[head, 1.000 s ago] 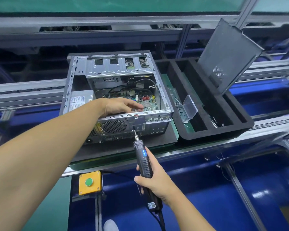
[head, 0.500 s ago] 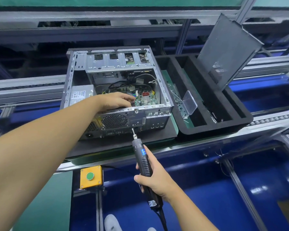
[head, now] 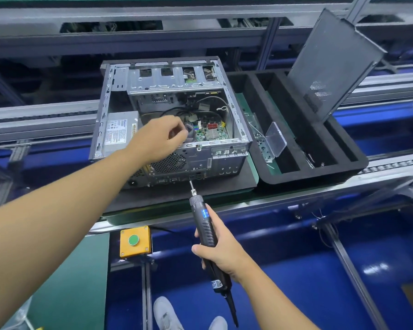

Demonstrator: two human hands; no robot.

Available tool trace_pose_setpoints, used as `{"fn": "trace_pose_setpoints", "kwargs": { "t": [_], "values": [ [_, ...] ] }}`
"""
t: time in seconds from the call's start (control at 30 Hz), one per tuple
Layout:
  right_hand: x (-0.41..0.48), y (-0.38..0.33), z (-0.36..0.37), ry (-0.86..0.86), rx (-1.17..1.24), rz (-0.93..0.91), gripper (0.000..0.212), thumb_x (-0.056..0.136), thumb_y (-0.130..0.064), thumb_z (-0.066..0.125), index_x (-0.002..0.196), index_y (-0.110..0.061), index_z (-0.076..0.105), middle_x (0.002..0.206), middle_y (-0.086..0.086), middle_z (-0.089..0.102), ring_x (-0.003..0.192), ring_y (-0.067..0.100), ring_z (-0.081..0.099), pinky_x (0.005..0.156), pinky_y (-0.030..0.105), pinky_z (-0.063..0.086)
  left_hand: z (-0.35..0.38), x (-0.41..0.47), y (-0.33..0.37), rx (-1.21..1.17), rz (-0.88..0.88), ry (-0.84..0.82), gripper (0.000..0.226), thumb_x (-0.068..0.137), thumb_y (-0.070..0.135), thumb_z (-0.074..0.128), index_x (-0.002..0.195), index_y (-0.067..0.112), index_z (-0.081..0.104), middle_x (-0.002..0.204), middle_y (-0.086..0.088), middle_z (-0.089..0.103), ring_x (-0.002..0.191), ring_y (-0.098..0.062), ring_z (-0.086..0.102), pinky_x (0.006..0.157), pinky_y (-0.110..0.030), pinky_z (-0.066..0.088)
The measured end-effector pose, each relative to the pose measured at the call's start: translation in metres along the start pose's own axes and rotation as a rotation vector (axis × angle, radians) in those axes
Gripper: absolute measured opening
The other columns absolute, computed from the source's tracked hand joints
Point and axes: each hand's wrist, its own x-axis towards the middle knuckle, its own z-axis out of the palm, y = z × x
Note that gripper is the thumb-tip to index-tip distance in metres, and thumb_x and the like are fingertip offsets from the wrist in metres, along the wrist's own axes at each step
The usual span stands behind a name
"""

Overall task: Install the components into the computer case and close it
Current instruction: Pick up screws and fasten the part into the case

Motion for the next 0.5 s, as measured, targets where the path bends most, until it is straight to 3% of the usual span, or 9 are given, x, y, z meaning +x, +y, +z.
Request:
{"fn": "trace_pose_setpoints", "kwargs": {
  "t": [0.13, 0.2, 0.27, 0.3, 0.43, 0.5],
  "values": [
    [0.002, -0.001, 0.001, 0.001, 0.0, 0.008, 0.1, 0.073, -0.027, 0.079, 0.149, -0.065, 0.026, 0.113, 0.001, 0.063, 0.069, 0.016, 0.062, 0.066, 0.033, 0.057, -0.007, 0.009, -0.005, -0.022, -0.161, -0.298, 0.051, 0.077, 0.083, 0.047, 0.091, 0.037, 0.064, 0.097, 0.015, 0.064, 0.09, -0.009, 0.061, 0.077, -0.036, 0.05],
    [0.005, -0.003, 0.002, 0.002, 0.005, 0.007, 0.1, 0.074, -0.026, 0.079, 0.15, -0.064, 0.026, 0.112, 0.0, 0.063, 0.072, 0.015, 0.062, 0.067, 0.033, 0.058, -0.01, 0.014, -0.007, 0.049, -0.214, -0.515, 0.077, 0.061, 0.094, 0.052, 0.113, 0.039, 0.063, 0.126, 0.013, 0.061, 0.113, -0.017, 0.059, 0.092, -0.038, 0.047],
    [0.008, -0.004, 0.002, 0.003, 0.011, 0.003, 0.101, 0.074, -0.025, 0.079, 0.151, -0.063, 0.026, 0.11, 0.0, 0.064, 0.072, 0.016, 0.061, 0.067, 0.034, 0.058, -0.007, 0.016, -0.013, 0.237, -0.228, -0.646, 0.098, 0.064, 0.083, 0.065, 0.144, 0.031, 0.044, 0.151, 0.004, 0.044, 0.134, -0.024, 0.046, 0.106, -0.039, 0.037],
    [0.009, -0.005, 0.002, 0.005, 0.011, 0.001, 0.101, 0.074, -0.025, 0.079, 0.151, -0.063, 0.026, 0.11, -0.001, 0.064, 0.072, 0.016, 0.062, 0.066, 0.034, 0.058, -0.004, 0.018, -0.014, 0.316, -0.221, -0.667, 0.097, 0.07, 0.072, 0.07, 0.15, 0.026, 0.037, 0.153, -0.001, 0.041, 0.134, -0.026, 0.044, 0.106, -0.038, 0.036],
    [0.011, -0.003, 0.001, 0.01, 0.0, 0.003, 0.1, 0.075, -0.026, 0.078, 0.15, -0.064, 0.025, 0.11, -0.005, 0.065, 0.073, 0.014, 0.062, 0.066, 0.031, 0.057, -0.002, 0.025, -0.013, 0.288, -0.233, -0.712, 0.074, 0.081, 0.037, 0.074, 0.145, 0.019, 0.042, 0.131, -0.011, 0.059, 0.095, -0.023, 0.055, 0.085, -0.031, 0.04],
    [0.012, -0.001, 0.001, 0.009, 0.002, -0.001, 0.1, 0.074, -0.028, 0.079, 0.149, -0.065, 0.025, 0.11, -0.004, 0.065, 0.073, 0.015, 0.063, 0.066, 0.031, 0.058, -0.002, 0.028, -0.012, 0.266, -0.269, -0.759, 0.083, 0.083, 0.031, 0.074, 0.152, 0.016, 0.032, 0.14, -0.015, 0.052, 0.112, -0.029, 0.056, 0.09, -0.03, 0.038]
  ]
}}
